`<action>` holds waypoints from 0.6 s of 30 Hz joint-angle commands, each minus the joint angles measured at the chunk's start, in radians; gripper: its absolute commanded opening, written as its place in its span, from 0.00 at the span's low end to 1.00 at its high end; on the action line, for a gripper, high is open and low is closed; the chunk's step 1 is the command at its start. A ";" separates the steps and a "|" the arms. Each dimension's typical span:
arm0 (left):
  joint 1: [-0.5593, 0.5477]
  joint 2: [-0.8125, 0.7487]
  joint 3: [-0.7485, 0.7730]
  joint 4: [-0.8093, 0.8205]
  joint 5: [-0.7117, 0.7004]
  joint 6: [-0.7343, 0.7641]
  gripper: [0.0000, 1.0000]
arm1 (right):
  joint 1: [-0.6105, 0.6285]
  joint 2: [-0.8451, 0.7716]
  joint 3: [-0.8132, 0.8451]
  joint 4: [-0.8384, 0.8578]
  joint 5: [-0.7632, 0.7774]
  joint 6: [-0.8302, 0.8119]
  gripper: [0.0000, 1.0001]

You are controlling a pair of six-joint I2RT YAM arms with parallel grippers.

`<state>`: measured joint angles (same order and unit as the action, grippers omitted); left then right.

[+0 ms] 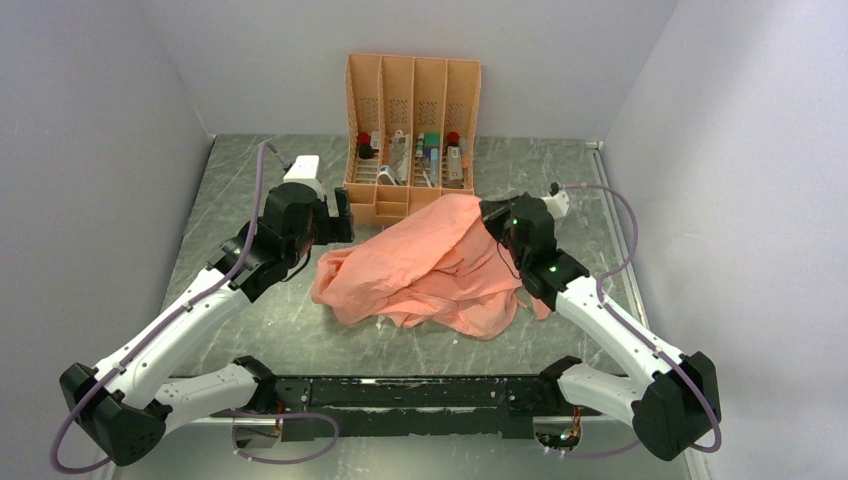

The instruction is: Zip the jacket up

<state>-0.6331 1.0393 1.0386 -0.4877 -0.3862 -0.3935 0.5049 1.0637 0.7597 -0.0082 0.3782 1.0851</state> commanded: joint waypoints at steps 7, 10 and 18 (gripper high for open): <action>-0.004 -0.063 0.028 -0.038 0.051 -0.008 0.95 | 0.007 0.020 0.249 0.308 -0.254 -0.289 0.00; -0.004 -0.071 0.053 -0.054 0.075 -0.001 0.95 | 0.015 0.050 0.347 0.329 -0.324 -0.366 0.00; -0.003 -0.102 0.121 -0.082 0.092 0.010 0.95 | 0.041 0.161 0.704 0.267 -0.447 -0.566 0.00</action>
<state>-0.6331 0.9661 1.0962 -0.5449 -0.3195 -0.3996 0.5346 1.1816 1.2945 0.2596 0.0326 0.6682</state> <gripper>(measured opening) 0.954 0.010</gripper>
